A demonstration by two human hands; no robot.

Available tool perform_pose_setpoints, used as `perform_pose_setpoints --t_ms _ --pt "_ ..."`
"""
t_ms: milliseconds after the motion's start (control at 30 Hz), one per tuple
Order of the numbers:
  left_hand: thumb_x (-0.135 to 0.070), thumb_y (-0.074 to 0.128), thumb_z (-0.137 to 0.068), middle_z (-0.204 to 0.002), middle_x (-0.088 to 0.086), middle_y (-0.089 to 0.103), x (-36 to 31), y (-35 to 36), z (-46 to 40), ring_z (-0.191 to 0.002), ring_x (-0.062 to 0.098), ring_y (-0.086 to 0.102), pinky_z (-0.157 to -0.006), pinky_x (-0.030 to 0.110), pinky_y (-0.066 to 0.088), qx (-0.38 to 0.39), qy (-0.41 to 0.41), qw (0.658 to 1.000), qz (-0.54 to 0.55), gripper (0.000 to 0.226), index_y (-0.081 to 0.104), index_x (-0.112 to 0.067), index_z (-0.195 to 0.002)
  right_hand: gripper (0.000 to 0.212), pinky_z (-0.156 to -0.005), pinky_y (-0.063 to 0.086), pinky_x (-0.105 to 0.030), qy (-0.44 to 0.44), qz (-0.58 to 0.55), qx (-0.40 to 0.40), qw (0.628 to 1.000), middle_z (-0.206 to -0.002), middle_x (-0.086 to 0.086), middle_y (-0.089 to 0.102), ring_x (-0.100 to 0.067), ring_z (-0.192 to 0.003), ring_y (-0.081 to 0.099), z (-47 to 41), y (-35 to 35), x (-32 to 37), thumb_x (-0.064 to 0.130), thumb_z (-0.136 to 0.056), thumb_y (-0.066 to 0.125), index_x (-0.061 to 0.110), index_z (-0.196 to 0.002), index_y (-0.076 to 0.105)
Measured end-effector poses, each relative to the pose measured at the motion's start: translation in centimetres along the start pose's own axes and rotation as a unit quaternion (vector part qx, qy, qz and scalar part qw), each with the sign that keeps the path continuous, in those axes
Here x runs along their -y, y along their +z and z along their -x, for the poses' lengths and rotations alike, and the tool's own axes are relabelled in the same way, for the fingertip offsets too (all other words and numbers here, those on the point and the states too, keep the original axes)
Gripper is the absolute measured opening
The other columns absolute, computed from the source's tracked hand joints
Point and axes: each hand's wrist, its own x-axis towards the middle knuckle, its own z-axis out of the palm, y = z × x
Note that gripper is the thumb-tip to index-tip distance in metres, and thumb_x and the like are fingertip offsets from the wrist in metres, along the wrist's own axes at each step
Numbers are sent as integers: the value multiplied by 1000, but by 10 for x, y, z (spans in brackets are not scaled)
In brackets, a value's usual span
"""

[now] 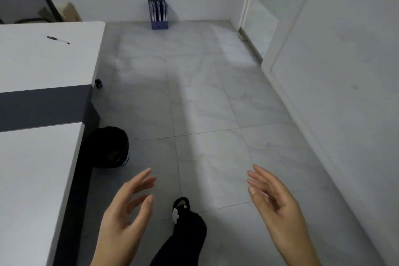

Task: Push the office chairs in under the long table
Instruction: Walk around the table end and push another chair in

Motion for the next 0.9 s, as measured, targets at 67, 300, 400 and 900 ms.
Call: perform_pose_setpoints --t_ms 67,300,400,900 --pt "-42 56 -68 -111 -10 67 6 10 -34 -101 4 63 -81 8 48 -17 -3 1000 -5 41 59 -54 -107 46 -82 46 -7 -2 4 11 1000 -114 21 64 -1 -102 62 -45 6 -2 56 -69 65 42 -112 58" --pt "-43 54 -70 -113 -12 65 4 33 -205 -104 3 62 -85 11 49 -46 12 999 -21 42 57 -53 -111 33 -84 48 -10 -32 -5 39 999 -111 10 68 -2 -103 63 -224 36 16 30 -75 63 39 -107 62" --pt "-43 54 -71 -113 -12 65 0 40 -274 -104 3 62 -85 10 48 -49 16 998 -29 43 56 -48 -113 39 -86 47 -11 -41 -11 38 998 -113 16 66 -2 -103 62 -294 50 30 43 -71 60 42 -110 60" --pt "-46 56 -71 -111 -15 65 33 118 -579 -104 1 61 -84 9 48 -159 -32 986 -37 41 56 -50 -112 32 -82 47 -8 -35 -17 133 990 -113 21 64 -2 -102 63 -655 89 39 23 -79 62 39 -108 60"
